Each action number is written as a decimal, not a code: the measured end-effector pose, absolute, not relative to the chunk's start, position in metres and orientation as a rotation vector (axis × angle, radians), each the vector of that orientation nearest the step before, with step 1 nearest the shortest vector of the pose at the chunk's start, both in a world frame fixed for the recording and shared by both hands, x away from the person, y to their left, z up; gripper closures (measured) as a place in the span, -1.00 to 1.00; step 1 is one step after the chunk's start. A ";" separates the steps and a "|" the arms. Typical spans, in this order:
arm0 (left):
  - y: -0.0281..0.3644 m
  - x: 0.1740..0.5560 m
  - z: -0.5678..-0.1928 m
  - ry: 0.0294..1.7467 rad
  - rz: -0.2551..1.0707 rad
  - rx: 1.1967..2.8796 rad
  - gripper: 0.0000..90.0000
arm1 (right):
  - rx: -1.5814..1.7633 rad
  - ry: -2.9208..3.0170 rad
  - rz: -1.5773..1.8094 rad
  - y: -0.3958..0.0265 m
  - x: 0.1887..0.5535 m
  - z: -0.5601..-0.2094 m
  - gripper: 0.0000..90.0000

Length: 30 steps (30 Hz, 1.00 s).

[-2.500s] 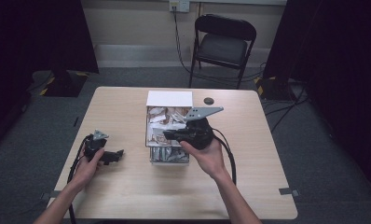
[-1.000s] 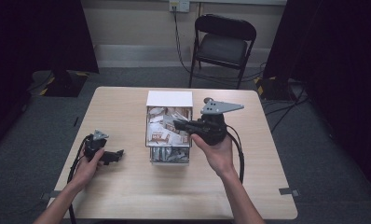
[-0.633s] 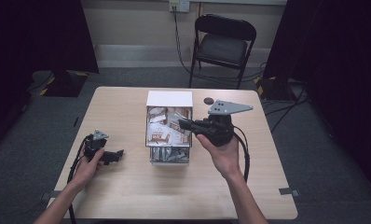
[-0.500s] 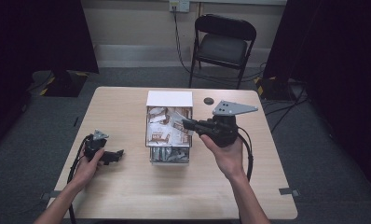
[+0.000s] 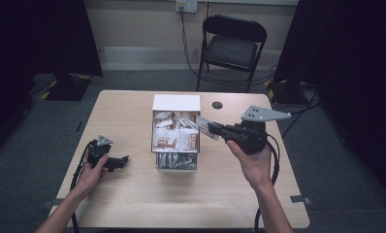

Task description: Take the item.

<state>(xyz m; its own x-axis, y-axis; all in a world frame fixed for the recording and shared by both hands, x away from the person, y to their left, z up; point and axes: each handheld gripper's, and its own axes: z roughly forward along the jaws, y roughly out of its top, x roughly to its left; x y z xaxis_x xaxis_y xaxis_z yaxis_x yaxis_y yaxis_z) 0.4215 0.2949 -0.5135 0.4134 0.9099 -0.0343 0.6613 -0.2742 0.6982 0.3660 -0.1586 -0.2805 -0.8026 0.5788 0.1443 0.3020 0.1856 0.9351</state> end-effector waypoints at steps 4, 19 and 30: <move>0.295 0.422 -0.513 1.329 0.499 2.033 -1.00 | 0.866 2.218 1.634 -0.164 0.364 -0.282 1.00; 0.295 0.422 -0.513 1.328 0.500 2.032 -1.00 | 0.963 2.178 1.581 -0.192 0.367 -0.303 1.00; 0.295 0.421 -0.513 1.328 0.500 2.032 -1.00 | 1.021 2.213 1.509 -0.197 0.380 -0.327 1.00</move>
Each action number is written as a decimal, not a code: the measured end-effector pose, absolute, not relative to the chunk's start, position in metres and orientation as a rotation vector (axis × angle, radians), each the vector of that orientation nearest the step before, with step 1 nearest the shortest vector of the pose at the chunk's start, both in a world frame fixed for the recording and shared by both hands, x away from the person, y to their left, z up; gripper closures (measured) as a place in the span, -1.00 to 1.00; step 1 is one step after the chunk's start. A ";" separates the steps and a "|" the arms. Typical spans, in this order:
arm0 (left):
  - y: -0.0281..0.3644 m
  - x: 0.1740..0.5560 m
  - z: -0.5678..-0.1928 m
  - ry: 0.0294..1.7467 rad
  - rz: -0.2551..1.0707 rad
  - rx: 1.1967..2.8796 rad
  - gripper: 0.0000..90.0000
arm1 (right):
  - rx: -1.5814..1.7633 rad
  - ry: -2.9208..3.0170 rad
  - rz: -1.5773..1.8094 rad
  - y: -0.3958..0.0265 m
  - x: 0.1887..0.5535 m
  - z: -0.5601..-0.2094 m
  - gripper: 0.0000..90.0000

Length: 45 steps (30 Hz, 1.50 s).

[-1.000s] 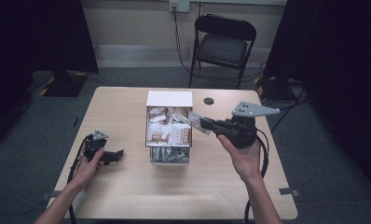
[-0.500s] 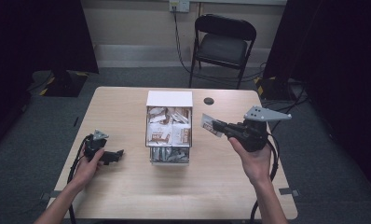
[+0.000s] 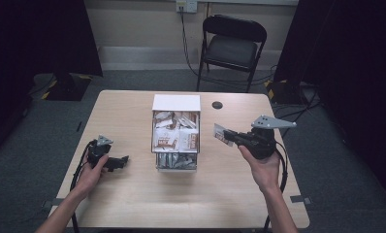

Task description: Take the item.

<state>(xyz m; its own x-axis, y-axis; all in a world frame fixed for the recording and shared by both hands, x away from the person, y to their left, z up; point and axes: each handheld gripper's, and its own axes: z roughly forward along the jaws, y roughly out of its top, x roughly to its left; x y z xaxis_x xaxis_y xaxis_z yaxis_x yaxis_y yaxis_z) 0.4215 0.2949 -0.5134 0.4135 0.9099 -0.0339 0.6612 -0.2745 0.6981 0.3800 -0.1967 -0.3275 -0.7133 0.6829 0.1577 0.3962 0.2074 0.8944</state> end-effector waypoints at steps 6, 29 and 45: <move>0.295 0.421 -0.513 1.328 0.501 2.032 -1.00 | 1.011 2.261 1.481 -0.196 0.386 -0.340 1.00; 0.295 0.421 -0.513 1.325 0.502 2.035 -1.00 | 1.102 2.369 1.428 -0.189 0.409 -0.396 1.00; 0.295 0.421 -0.513 1.324 0.504 2.035 -1.00 | 1.222 2.422 1.285 -0.192 0.424 -0.449 1.00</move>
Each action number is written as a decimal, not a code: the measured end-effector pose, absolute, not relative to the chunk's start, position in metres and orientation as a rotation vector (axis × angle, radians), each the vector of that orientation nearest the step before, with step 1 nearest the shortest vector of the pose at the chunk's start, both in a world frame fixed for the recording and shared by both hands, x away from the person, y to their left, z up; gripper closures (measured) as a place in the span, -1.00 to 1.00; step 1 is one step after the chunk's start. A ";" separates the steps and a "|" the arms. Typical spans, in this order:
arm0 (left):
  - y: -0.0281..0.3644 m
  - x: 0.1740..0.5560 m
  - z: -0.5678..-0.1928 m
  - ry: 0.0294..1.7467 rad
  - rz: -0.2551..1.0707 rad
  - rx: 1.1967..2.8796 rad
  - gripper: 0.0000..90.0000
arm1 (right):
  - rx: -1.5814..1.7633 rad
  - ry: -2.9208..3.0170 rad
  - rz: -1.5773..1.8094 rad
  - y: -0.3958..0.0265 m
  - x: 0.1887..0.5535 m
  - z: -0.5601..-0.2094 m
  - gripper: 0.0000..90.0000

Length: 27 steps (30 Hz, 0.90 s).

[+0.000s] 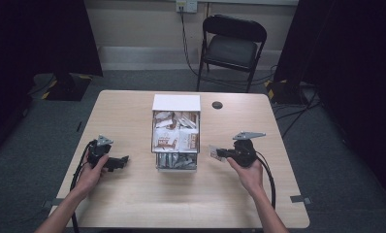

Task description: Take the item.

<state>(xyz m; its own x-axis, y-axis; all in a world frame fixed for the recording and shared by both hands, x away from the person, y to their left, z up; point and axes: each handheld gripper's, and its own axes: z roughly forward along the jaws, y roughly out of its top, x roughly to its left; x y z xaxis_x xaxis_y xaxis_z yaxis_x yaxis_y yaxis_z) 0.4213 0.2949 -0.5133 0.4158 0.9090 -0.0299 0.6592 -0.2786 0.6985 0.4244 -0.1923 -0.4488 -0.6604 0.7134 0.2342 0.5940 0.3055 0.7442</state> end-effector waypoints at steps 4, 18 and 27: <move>0.295 0.421 -0.513 1.324 0.504 2.035 -1.00 | 1.255 2.436 1.257 -0.194 0.427 -0.461 1.00; 0.295 0.421 -0.513 1.325 0.506 2.034 -1.00 | 1.280 2.428 1.220 -0.186 0.434 -0.481 1.00; 0.295 0.421 -0.513 1.322 0.505 2.034 -1.00 | 1.311 2.416 1.163 -0.190 0.440 -0.492 0.89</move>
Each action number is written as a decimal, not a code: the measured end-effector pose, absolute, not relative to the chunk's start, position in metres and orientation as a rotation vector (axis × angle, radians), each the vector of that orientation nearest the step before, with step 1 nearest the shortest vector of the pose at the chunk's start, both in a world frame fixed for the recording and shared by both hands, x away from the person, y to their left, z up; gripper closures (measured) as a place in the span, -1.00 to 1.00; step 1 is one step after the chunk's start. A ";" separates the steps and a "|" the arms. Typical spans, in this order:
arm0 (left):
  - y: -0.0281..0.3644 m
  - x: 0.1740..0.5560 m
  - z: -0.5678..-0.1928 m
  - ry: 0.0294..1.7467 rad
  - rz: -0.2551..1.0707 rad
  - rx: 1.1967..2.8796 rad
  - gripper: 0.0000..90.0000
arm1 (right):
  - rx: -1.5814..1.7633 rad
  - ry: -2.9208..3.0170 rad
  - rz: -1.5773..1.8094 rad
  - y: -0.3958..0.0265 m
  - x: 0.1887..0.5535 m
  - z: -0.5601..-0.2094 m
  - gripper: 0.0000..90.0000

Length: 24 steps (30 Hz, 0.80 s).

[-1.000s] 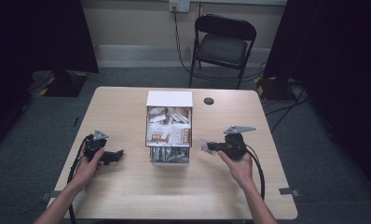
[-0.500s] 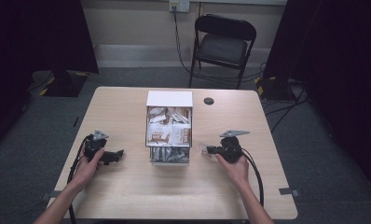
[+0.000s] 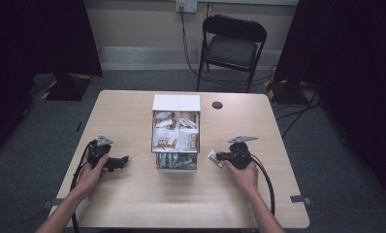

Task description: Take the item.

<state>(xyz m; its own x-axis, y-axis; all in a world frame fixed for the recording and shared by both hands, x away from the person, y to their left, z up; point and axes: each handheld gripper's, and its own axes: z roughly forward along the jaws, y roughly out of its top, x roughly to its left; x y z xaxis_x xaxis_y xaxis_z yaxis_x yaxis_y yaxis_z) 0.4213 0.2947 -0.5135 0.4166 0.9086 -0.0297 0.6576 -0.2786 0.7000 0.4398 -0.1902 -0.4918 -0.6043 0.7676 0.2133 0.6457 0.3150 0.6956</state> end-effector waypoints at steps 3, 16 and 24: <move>0.295 0.421 -0.513 1.324 0.505 2.033 -1.00 | 1.319 2.414 1.166 -0.192 0.441 -0.493 0.84; 0.295 0.421 -0.513 1.322 0.505 2.035 -1.00 | 1.391 2.339 1.200 -0.199 0.445 -0.491 0.12; 0.295 0.421 -0.513 1.323 0.506 2.034 -1.00 | 1.422 2.289 1.213 -0.203 0.445 -0.487 -0.35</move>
<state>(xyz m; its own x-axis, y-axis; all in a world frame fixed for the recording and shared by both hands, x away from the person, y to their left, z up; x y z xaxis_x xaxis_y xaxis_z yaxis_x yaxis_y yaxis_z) 0.4212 0.2946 -0.5135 0.4164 0.9087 -0.0292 0.6575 -0.2787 0.7000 0.4446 -0.2033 -0.4870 -0.5238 0.8149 0.2480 0.6626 0.2069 0.7198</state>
